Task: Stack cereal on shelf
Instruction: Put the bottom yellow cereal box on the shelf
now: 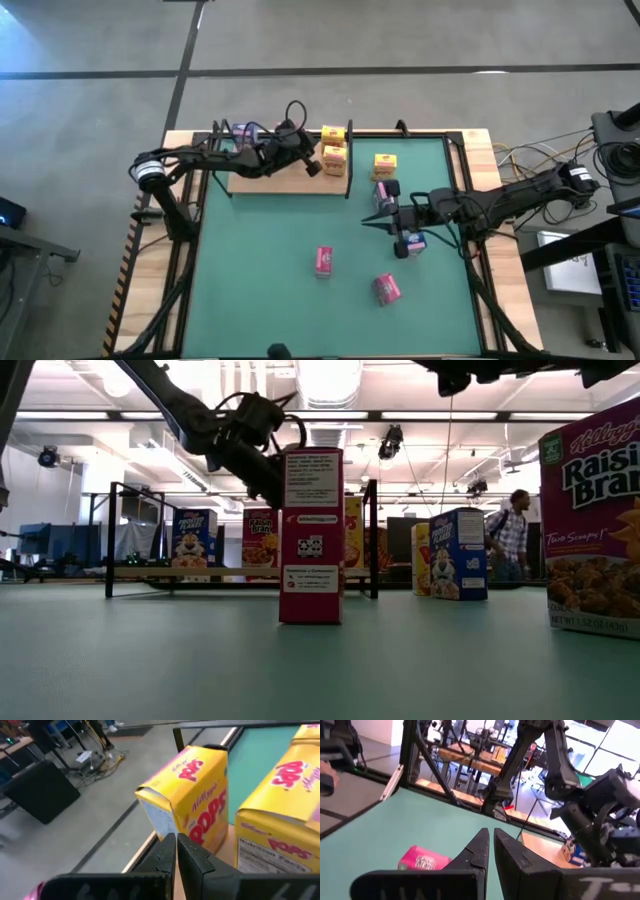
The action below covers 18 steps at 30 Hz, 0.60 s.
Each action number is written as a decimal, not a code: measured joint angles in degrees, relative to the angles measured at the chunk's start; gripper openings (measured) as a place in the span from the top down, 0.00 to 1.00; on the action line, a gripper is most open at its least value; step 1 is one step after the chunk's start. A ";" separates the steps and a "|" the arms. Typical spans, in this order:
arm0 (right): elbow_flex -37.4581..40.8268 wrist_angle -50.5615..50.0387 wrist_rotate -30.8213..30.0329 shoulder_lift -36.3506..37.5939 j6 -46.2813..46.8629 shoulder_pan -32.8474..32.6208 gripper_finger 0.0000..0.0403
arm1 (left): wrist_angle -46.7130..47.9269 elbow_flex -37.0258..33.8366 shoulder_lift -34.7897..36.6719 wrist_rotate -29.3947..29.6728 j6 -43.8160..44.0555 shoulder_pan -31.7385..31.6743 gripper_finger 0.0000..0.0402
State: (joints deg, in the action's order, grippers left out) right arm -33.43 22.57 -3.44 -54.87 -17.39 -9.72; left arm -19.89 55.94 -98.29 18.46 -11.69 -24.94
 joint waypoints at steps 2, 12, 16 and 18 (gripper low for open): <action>0.14 0.67 0.65 0.38 -0.19 0.00 0.96 | -1.26 0.00 -0.48 0.02 -0.08 -0.10 1.00; 1.20 0.38 0.64 1.73 0.01 0.00 0.96 | -2.65 0.31 -1.24 -3.51 1.66 -0.45 1.00; 1.20 0.43 0.43 1.59 -0.11 0.00 0.96 | -3.58 0.31 -1.24 -5.12 3.15 -0.38 1.00; 1.20 0.45 0.43 1.57 -0.07 0.00 0.96 | -3.94 0.31 -1.24 -5.12 3.43 -0.38 1.00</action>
State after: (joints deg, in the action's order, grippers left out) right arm -32.23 23.03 -3.01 -53.30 -17.46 -9.72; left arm -23.83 56.25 -99.53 13.34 -8.27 -25.32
